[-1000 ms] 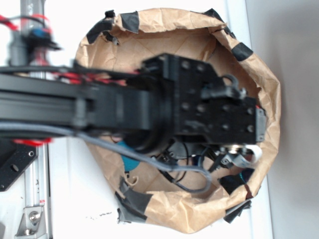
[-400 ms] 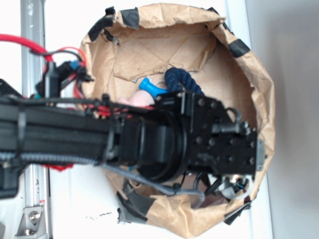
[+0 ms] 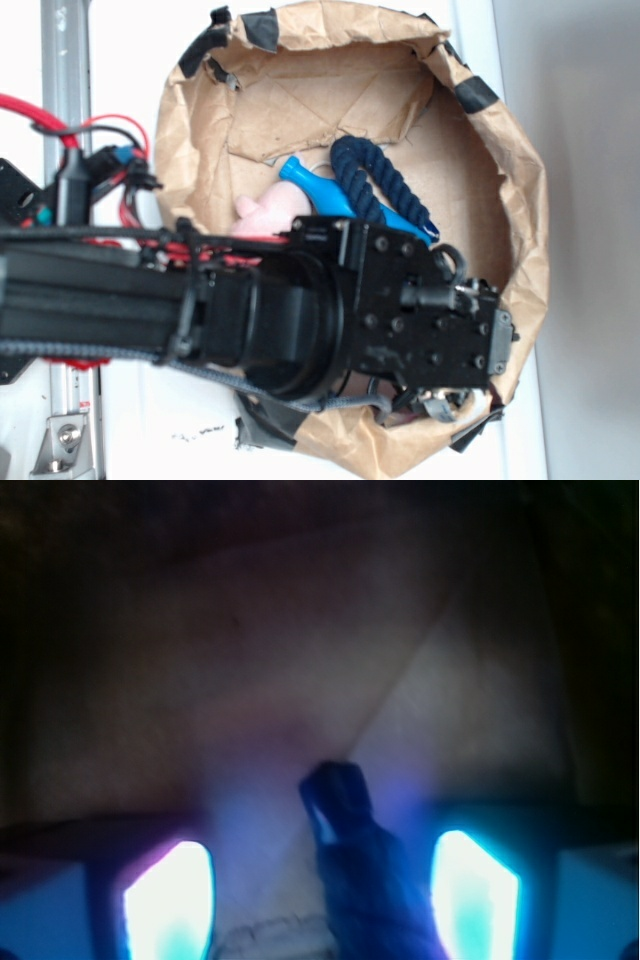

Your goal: Grab the blue rope.

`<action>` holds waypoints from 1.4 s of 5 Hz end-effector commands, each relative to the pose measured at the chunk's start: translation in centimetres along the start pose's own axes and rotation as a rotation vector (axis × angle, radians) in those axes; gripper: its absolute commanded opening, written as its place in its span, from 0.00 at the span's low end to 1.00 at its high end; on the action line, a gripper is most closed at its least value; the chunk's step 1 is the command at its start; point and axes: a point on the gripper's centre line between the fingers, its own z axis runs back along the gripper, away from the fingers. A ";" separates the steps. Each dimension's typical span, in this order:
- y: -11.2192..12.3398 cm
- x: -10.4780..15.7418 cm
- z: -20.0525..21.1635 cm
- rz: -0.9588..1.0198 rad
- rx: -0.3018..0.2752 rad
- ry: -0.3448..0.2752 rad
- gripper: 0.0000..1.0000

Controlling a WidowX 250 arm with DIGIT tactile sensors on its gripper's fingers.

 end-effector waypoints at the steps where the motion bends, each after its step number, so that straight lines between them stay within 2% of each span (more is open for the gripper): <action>1: 0.6 -0.6 1.2 0.081 0.050 -0.011 0.00; 2: 1.3 -1.3 0.6 0.223 0.125 0.054 0.00; 3: 1.4 -1.6 0.7 0.280 0.138 0.072 0.00; 4: 1.1 -1.7 1.2 0.278 0.122 0.045 1.00; 5: 0.6 -2.3 1.9 0.310 0.085 0.024 1.00; 7: 0.3 -3.9 1.6 0.341 0.076 0.067 1.00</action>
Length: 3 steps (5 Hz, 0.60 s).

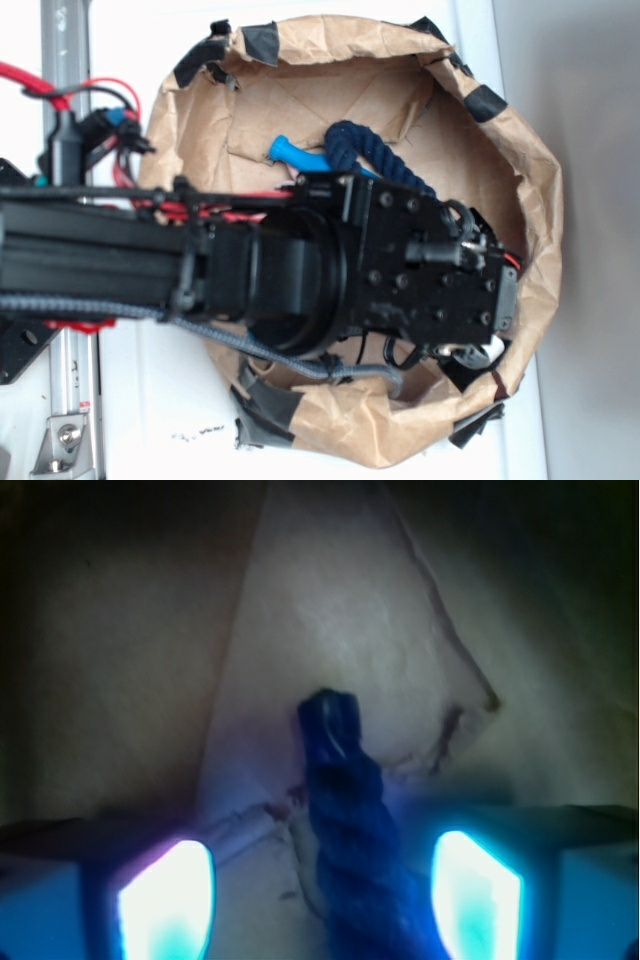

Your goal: Grab the blue rope.

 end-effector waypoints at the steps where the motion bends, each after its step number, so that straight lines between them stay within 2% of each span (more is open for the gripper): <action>1: -0.3 -1.4 0.6 0.022 0.060 0.019 1.00; 2: -0.4 -1.2 -0.2 0.049 0.068 0.080 0.96; 3: -0.2 -1.2 0.0 0.076 0.073 0.061 0.00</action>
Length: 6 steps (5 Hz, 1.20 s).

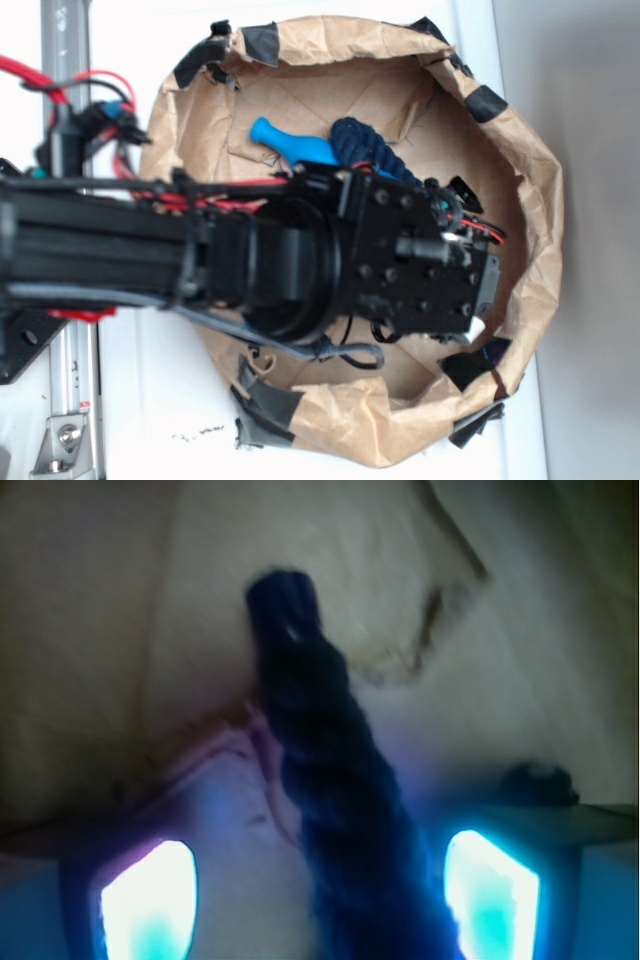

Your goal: Grab the blue rope.

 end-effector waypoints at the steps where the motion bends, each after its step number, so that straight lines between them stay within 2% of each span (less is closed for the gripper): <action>1: -0.3 0.1 1.6 0.083 0.050 -0.059 0.00; 2: 0.2 0.0 2.4 0.153 0.000 -0.114 0.00; 3: 0.7 0.1 4.5 0.295 0.009 -0.168 0.00; 4: 1.4 0.2 6.9 0.443 0.105 -0.134 0.00; 5: 1.2 -0.1 12.0 0.676 0.093 -0.133 0.00; 6: 1.0 -1.6 14.6 0.935 0.065 -0.167 0.00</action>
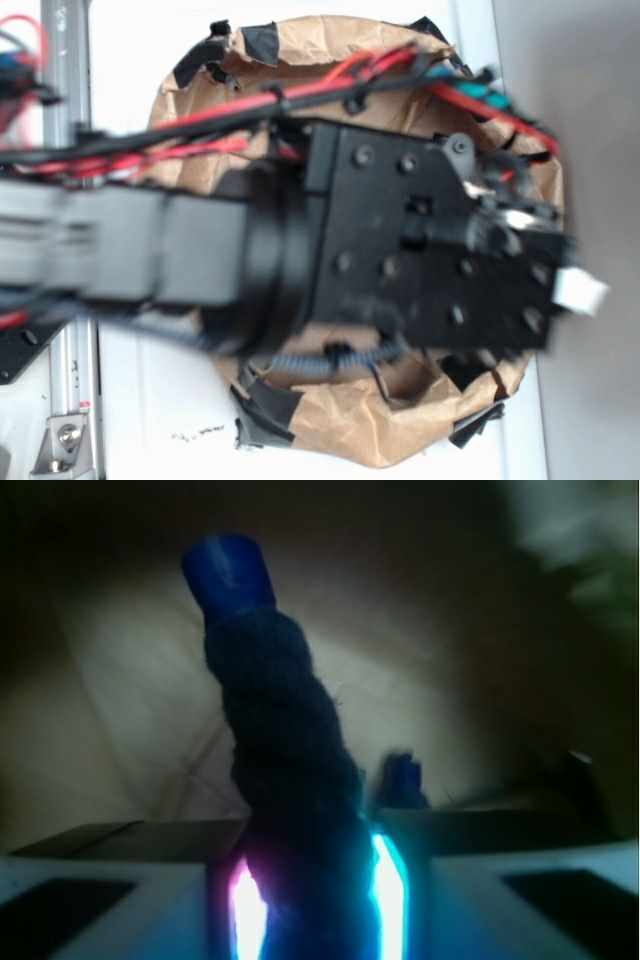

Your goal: Grab the blue rope.

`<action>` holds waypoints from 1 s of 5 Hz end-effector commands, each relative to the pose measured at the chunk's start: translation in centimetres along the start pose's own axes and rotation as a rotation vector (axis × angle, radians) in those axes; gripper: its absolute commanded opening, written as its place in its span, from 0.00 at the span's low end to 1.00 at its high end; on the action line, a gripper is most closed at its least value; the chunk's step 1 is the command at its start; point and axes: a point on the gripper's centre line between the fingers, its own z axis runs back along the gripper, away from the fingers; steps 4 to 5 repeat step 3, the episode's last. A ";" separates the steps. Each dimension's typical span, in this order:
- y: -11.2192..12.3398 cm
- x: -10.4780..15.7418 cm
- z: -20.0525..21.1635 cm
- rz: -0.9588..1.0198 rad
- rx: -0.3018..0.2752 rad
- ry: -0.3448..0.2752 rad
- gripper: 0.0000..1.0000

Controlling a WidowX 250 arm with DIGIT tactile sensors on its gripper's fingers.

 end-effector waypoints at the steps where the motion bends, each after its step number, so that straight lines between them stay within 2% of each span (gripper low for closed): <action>1: -0.6 -1.8 6.3 0.471 -0.065 -0.102 0.00; 2: 0.0 -2.8 6.4 0.534 -0.094 -0.135 0.00; 3: 0.7 -2.7 5.4 0.592 -0.097 -0.181 0.00; 5: 0.7 -2.7 5.4 0.592 -0.097 -0.181 0.00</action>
